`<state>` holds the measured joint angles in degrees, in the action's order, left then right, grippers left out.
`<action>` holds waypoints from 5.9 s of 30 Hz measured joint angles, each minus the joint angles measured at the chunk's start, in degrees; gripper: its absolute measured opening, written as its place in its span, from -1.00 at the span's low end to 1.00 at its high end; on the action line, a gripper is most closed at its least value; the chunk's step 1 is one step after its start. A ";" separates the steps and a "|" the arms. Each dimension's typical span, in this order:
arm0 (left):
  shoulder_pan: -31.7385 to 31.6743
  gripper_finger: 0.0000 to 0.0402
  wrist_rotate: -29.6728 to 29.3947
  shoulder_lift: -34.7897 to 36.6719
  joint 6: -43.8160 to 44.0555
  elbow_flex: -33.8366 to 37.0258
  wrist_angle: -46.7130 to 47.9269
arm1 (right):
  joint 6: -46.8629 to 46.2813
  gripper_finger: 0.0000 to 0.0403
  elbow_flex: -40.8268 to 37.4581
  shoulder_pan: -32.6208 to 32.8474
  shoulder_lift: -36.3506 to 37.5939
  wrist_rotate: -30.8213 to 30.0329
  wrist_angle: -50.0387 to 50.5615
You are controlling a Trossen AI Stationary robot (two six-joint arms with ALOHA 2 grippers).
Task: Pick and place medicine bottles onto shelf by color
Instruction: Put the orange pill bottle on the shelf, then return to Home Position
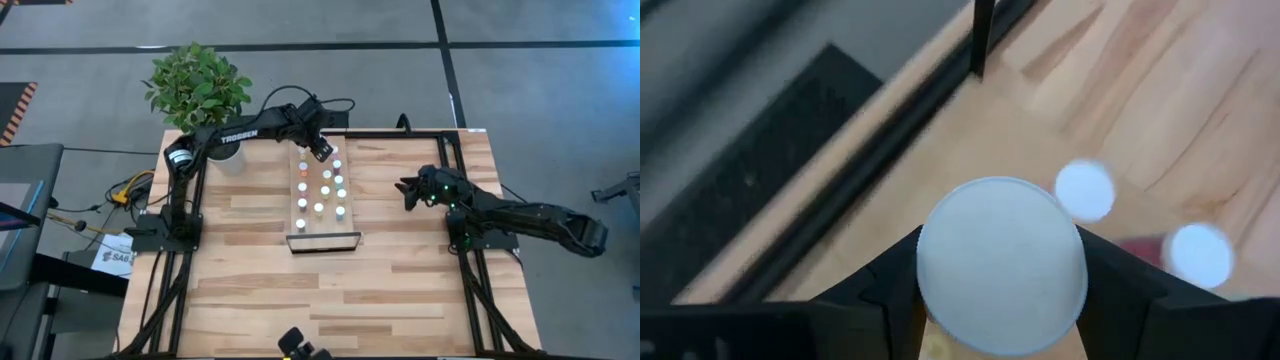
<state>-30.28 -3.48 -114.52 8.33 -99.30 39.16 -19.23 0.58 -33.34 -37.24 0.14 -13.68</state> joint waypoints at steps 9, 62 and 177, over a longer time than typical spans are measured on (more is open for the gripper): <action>0.91 -0.11 0.21 -0.10 1.83 5.04 -4.86 | -1.72 -0.11 0.00 -2.45 -0.30 -0.07 2.29; 3.28 -0.11 -18.41 -0.03 17.13 9.26 -13.65 | -1.79 -0.11 -0.07 -2.43 -0.30 -0.17 2.98; 24.67 0.13 -17.39 47.50 10.89 96.28 -112.24 | -1.78 -0.11 -0.07 -2.41 -0.67 -0.17 3.40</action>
<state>-5.60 -20.87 -67.02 19.22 -3.01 -73.09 -21.02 0.51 -35.75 -37.91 -0.03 -10.29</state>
